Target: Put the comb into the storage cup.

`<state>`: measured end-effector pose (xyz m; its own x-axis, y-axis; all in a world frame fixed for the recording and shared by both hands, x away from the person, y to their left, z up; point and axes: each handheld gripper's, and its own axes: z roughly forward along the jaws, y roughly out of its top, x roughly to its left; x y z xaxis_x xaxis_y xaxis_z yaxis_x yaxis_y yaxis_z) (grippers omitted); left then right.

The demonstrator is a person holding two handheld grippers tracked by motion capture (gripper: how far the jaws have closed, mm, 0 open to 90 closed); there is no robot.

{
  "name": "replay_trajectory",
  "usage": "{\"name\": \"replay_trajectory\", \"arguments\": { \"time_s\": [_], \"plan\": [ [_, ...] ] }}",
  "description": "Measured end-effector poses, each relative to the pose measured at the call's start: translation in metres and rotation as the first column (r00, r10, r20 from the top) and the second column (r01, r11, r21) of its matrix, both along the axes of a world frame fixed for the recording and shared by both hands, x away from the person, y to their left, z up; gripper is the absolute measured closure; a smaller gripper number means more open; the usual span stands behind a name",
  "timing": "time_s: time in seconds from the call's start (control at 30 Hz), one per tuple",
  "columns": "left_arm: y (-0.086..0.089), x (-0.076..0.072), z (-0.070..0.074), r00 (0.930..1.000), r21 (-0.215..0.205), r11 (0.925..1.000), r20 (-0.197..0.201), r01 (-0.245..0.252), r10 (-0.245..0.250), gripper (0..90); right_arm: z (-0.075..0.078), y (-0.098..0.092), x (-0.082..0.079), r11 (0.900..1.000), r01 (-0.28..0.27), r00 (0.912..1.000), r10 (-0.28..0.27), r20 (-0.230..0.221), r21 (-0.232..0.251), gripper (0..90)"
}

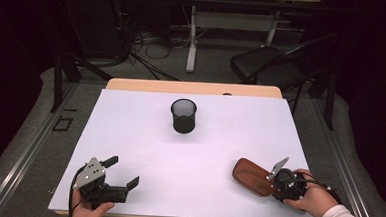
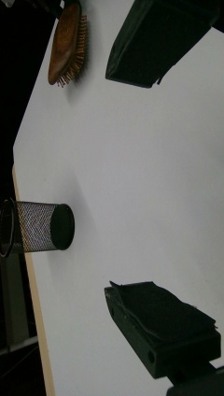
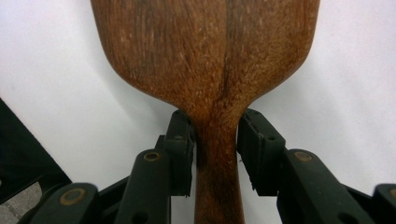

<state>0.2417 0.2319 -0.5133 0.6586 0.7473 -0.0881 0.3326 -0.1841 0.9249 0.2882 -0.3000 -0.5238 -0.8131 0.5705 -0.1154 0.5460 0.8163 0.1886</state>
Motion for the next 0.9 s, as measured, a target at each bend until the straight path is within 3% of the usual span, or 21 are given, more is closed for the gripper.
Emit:
{"name": "replay_trajectory", "arguments": {
  "time_s": [0.03,0.07,0.1,0.2,0.67,0.9],
  "plan": [
    [0.0001,-0.0001,0.0001,1.0,0.0,1.0,0.0,-0.001,0.001,0.4,-0.0009,-0.0005,0.0006,1.0,0.001,1.0,-0.001,-0.009,0.02,66.4],
    [0.0003,-0.0001,0.0001,1.0,0.0,1.0,-0.001,-0.001,0.001,0.4,0.0014,-0.0001,0.0009,1.0,-0.005,1.0,0.004,-0.008,-0.018,66.7],
    [0.0003,-0.0001,0.0001,1.0,0.0,1.0,-0.001,-0.001,0.001,0.4,-0.0001,-0.0001,0.0005,1.0,0.001,1.0,-0.001,-0.002,0.0,67.3],
    [0.0006,-0.0001,0.0002,1.0,0.0,1.0,0.0,-0.003,0.003,0.4,0.0008,0.0003,0.0009,1.0,-0.007,0.9999,0.007,-0.007,-0.017,68.8],
    [0.0012,0.0004,-0.0002,1.0,-0.002,1.0,-0.002,-0.004,0.004,0.4,-0.0001,0.0001,-0.001,1.0,-0.014,0.9999,0.014,-0.004,0.001,72.1],
    [0.0012,0.0005,-0.0004,1.0,-0.007,1.0,-0.001,-0.007,0.007,0.5,-0.0015,-0.0028,-0.0039,0.999,-0.027,0.9991,0.026,0.035,0.031,72.5]
  ]
}}
